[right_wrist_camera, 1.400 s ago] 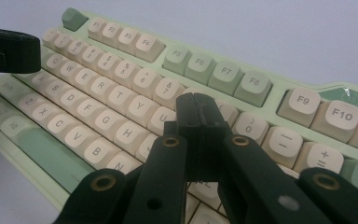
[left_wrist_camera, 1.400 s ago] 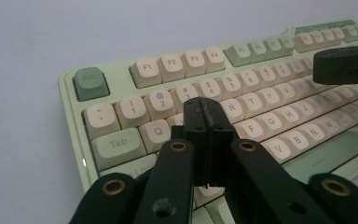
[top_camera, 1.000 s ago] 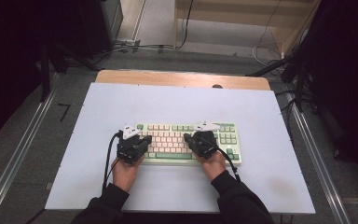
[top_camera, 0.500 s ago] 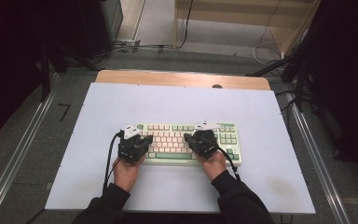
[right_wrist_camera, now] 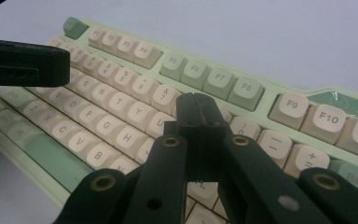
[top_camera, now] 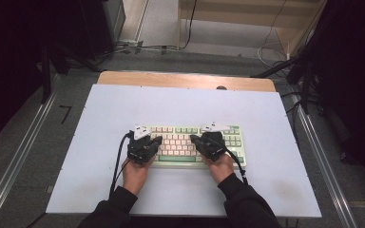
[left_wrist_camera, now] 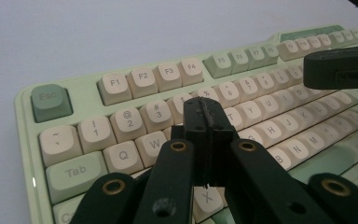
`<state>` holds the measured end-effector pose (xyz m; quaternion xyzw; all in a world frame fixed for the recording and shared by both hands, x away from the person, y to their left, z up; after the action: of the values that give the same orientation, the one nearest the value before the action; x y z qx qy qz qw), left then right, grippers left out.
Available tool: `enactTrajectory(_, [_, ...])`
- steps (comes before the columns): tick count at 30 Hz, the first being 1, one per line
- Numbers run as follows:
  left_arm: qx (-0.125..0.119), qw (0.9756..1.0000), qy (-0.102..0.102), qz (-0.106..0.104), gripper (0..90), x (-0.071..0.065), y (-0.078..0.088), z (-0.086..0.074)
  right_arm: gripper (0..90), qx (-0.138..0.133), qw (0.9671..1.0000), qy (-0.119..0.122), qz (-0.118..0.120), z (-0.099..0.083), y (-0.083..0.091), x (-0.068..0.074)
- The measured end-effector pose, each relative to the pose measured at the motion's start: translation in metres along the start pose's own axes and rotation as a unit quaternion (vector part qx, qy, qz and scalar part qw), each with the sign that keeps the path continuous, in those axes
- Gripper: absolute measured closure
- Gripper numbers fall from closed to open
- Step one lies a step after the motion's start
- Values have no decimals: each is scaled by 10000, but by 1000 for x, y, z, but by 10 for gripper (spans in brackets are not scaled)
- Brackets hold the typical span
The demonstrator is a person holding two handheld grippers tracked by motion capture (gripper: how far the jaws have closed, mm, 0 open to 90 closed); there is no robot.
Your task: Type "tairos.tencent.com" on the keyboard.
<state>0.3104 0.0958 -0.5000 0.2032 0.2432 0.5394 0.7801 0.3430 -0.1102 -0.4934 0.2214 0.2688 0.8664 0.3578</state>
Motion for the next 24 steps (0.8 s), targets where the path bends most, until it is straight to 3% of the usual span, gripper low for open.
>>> enactTrajectory(24, [46, 10000, -5, -70, 900, -6, -10, 3, 878, -37, 10000, -21, -39, -1, 5, -4])
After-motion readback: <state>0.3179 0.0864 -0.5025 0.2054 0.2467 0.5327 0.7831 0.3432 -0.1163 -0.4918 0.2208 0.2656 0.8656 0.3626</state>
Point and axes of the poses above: each handheld gripper's, and its own axes: y roughly backward along the jaws, z roughly out of its top, x roughly to its left, the point moved 3 cm from there along -y, roughly forward along the jaws, and after that the axes turned 5 degrees about z, right-handed, at the moved point
